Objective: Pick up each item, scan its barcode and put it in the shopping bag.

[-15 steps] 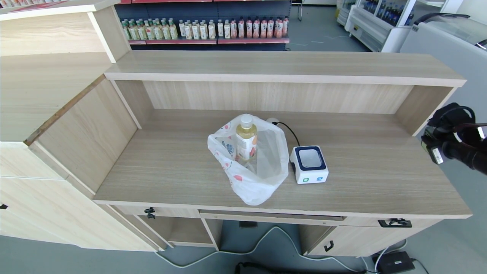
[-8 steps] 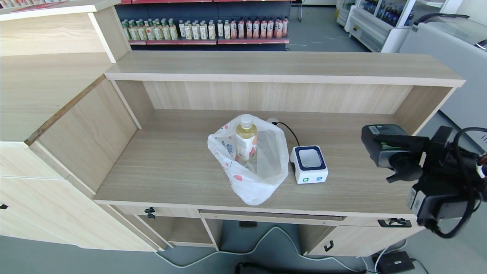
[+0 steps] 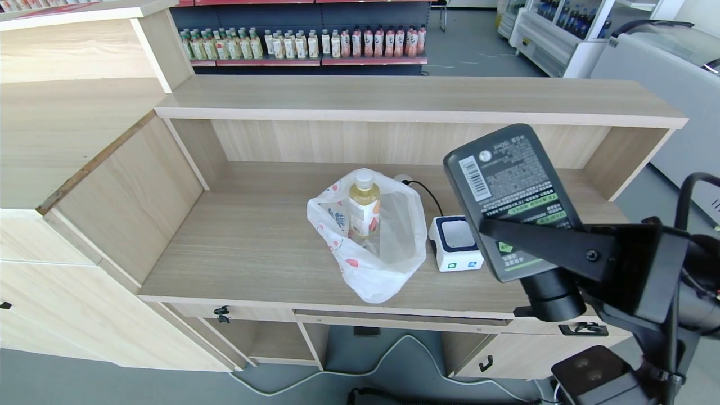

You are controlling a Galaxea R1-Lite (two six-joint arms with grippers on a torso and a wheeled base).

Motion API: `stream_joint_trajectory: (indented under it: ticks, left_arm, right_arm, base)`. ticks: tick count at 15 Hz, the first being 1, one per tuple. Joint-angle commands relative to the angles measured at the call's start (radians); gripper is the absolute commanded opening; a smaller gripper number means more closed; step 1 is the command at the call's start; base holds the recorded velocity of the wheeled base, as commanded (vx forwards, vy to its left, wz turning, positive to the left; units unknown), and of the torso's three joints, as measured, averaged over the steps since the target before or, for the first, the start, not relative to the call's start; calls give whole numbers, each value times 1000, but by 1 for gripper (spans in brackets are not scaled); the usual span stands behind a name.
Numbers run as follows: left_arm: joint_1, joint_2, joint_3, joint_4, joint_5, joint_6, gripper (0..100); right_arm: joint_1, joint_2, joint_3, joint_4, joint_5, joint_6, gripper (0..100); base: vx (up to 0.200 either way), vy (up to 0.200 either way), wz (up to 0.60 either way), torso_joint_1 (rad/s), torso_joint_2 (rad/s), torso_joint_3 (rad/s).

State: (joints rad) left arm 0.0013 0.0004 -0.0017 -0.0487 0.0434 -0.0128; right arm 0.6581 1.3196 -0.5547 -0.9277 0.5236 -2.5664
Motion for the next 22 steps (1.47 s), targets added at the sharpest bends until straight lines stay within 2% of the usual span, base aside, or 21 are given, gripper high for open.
stream_joint_trajectory:
  ticks: [1, 3, 5, 8, 14, 22]
  left_arm:
    - [0, 0, 0, 0, 1, 0, 100]
    - [0, 0, 0, 0, 1, -1, 100]
    - [0, 0, 0, 0, 0, -1, 100]
    - [0, 0, 0, 0, 1, -1, 100]
    - [0, 0, 0, 0, 1, -1, 100]
    - [0, 0, 0, 0, 1, -1, 100]
  right_arm:
    - [80, 9, -1, -23, 4, -40, 0]
    - [121, 13, -5, -83, 55, -67, 0]
    - [181, 17, 1, -129, 62, -72, 0]
    - [244, 15, 16, -122, 73, -97, 0]
    - [244, -10, 25, -43, 150, -95, 0]
    - [236, -39, 30, 15, 173, -75, 0]
  base:
    - [0, 0, 0, 0, 0, 0]
    - [0, 0, 0, 0, 0, 0]
    - [0, 0, 0, 0, 0, 0]
    - [0, 0, 0, 0, 0, 0]
    - [0, 0, 0, 0, 0, 0]
    - [0, 0, 0, 0, 0, 0]
